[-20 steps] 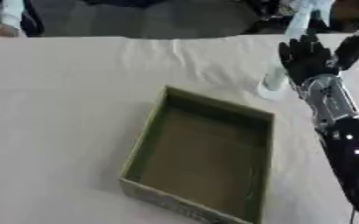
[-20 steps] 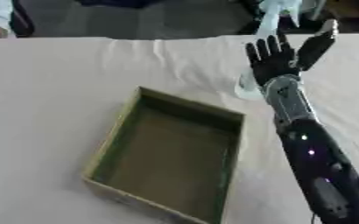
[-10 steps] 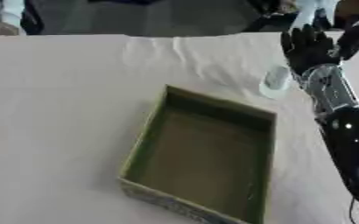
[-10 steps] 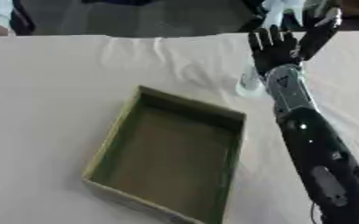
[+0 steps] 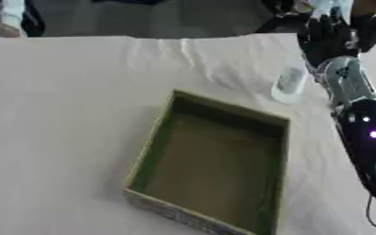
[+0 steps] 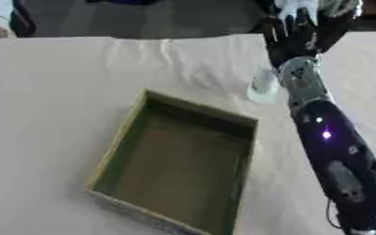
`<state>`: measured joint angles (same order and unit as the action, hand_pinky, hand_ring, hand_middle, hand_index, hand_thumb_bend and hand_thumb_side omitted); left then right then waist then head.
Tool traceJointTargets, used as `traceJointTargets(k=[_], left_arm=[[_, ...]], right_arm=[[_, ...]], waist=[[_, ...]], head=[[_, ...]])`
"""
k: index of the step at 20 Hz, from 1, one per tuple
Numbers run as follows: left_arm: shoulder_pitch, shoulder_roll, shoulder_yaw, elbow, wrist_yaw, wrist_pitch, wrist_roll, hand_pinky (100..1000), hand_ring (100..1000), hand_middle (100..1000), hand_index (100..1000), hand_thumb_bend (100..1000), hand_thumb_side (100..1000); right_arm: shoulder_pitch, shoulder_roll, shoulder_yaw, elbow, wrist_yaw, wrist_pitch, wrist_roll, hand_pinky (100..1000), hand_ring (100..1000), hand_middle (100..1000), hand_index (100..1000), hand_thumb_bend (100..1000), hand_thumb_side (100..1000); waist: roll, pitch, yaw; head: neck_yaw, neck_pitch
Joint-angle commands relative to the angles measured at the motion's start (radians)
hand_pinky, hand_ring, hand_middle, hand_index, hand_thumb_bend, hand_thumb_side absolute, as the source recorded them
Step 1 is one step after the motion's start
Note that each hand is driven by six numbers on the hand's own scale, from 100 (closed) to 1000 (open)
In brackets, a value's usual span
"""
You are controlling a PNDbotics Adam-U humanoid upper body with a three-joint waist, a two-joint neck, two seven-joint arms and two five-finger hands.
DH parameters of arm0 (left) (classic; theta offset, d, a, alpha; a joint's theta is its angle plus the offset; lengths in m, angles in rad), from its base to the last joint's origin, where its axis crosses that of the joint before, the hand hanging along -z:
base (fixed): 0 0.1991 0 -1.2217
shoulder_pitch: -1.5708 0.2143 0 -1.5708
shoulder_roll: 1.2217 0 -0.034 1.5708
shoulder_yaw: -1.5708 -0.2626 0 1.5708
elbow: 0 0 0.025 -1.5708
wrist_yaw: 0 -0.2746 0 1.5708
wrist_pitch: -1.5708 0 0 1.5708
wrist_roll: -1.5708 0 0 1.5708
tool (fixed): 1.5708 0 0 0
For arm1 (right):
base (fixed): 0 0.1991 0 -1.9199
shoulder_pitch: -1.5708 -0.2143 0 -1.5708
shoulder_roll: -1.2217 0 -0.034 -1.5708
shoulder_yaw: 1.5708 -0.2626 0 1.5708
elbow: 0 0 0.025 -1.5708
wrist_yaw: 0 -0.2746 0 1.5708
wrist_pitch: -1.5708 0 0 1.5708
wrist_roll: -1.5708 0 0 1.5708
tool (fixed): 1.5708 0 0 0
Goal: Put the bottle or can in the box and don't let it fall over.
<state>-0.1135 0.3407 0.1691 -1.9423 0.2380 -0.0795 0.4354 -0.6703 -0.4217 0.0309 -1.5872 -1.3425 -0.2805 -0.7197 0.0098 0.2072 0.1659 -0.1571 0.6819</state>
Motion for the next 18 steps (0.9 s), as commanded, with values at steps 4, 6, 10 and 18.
traceJointTargets(k=[4, 6, 10, 18], left_arm=[[-0.005, 0.017, 0.001, -0.019, 0.000, -0.001, -0.005, 926, 923, 799, 821, 554, 719], [-0.004, 0.019, 0.001, -0.018, 0.000, -0.001, -0.005, 926, 922, 799, 821, 553, 719], [-0.002, 0.024, 0.002, -0.019, 0.000, -0.001, -0.005, 925, 922, 799, 821, 554, 717], [0.002, 0.030, 0.003, -0.017, 0.000, -0.001, -0.003, 926, 922, 799, 821, 554, 717]], right_arm=[[-0.062, -0.052, -0.014, -0.055, -0.005, -0.002, -0.004, 100, 100, 100, 991, 416, 1000], [-0.077, -0.059, -0.014, -0.069, -0.004, 0.001, -0.011, 100, 100, 100, 991, 412, 1000], [-0.102, -0.070, -0.012, -0.111, -0.007, 0.011, -0.026, 100, 100, 100, 992, 404, 1000], [-0.104, -0.086, -0.001, -0.308, -0.021, 0.073, -0.075, 100, 100, 100, 1000, 376, 1000]], waist=[[-0.001, -0.020, -0.002], [-0.003, -0.023, -0.003], [-0.008, -0.032, -0.005], [-0.018, -0.044, -0.012]], head=[[-0.001, -0.008], [0.000, -0.006], [0.003, 0.002], [0.013, 0.019]])
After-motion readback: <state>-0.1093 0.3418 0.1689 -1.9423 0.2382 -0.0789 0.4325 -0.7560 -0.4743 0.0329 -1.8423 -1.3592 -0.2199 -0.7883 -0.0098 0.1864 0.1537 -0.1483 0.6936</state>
